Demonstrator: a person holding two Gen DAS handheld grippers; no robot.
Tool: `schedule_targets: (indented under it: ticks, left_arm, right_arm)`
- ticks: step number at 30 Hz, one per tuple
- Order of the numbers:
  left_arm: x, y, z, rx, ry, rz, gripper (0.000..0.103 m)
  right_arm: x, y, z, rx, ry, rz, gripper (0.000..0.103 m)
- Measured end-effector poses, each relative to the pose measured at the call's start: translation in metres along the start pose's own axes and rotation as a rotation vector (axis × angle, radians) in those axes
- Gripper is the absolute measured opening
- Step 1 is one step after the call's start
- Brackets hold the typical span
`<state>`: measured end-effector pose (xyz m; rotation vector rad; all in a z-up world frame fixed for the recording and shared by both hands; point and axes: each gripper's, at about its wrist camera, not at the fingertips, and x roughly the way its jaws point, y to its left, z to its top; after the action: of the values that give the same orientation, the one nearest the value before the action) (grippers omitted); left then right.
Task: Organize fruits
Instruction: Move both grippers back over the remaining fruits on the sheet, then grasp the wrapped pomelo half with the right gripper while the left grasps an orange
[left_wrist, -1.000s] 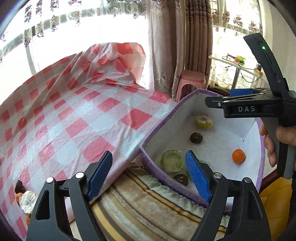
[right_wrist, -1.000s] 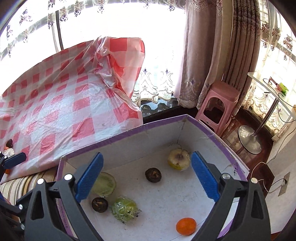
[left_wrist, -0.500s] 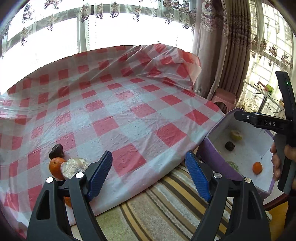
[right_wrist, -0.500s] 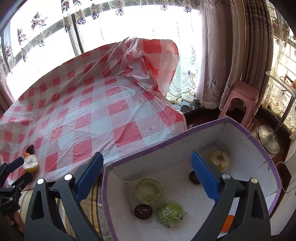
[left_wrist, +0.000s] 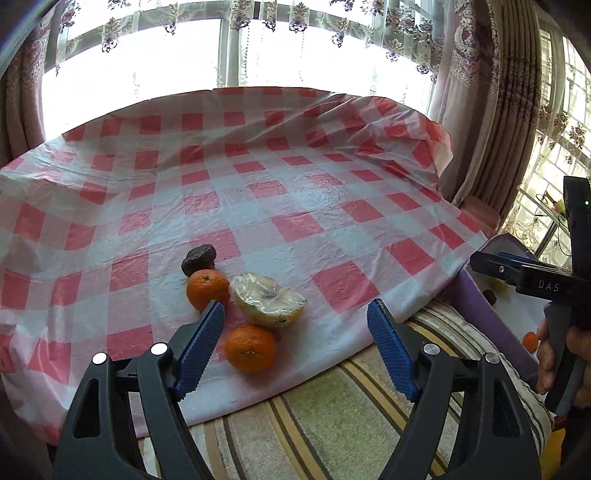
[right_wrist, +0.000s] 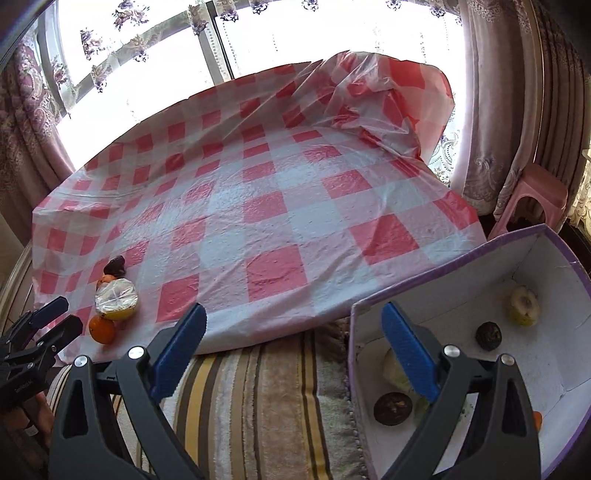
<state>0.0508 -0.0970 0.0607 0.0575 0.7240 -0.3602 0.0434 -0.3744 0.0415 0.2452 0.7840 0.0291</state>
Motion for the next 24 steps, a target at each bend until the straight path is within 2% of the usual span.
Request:
schedule_targets:
  ticks: [9,14,18,24]
  left_arm:
    - [0.015,0.037,-0.011,-0.08,0.087,0.017,0.068]
    - [0.028,0.045,-0.016,-0.103,0.137,-0.009,0.063]
    - [0.036,0.042,-0.017,-0.083,0.154,-0.017,0.059]
    - [0.047,0.044,-0.02,-0.094,0.186,-0.048,0.045]
  right_arm:
    - [0.024,0.054,-0.013,-0.077,0.059,0.089,0.096]
    - [0.034,0.07,-0.014,-0.092,0.073,0.111,0.096]
    - [0.04,0.079,-0.011,-0.099,0.074,0.122,0.096]
    - [0.048,0.096,-0.009,-0.123,0.086,0.138,0.096]
